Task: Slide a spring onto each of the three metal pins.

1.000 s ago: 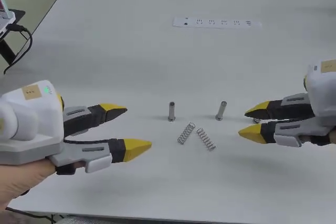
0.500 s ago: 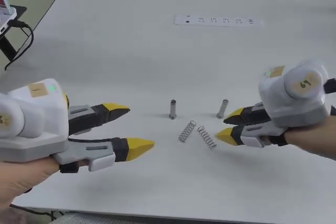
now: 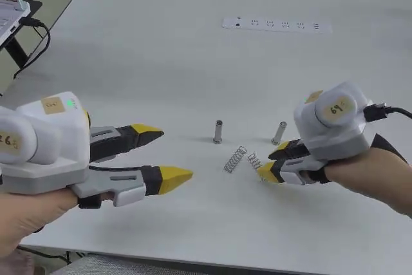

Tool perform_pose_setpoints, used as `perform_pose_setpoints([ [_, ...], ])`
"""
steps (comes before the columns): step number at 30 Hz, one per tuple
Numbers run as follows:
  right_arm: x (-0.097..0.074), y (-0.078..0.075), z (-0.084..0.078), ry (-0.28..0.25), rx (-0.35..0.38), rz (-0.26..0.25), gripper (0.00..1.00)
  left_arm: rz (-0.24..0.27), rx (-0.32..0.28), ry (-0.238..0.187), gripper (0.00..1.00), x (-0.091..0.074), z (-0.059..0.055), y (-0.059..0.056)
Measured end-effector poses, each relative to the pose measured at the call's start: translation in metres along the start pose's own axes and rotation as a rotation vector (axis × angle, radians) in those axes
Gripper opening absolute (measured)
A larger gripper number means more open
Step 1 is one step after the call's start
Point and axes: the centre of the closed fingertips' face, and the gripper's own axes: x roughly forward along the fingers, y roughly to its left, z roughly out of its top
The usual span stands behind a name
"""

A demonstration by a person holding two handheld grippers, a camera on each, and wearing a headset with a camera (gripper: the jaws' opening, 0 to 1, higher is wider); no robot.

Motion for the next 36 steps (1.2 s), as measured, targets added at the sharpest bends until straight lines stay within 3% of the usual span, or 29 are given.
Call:
perform_pose_setpoints([
  [14,0.01,-0.004,-0.009,0.033,0.005,0.003,0.17,0.001,0.006,0.0,0.44,-0.002,0.0,0.003],
  [36,0.014,-0.005,-0.015,0.078,-0.073,-0.001,0.1,-0.012,0.011,0.008,0.43,0.002,0.001,0.0],
])
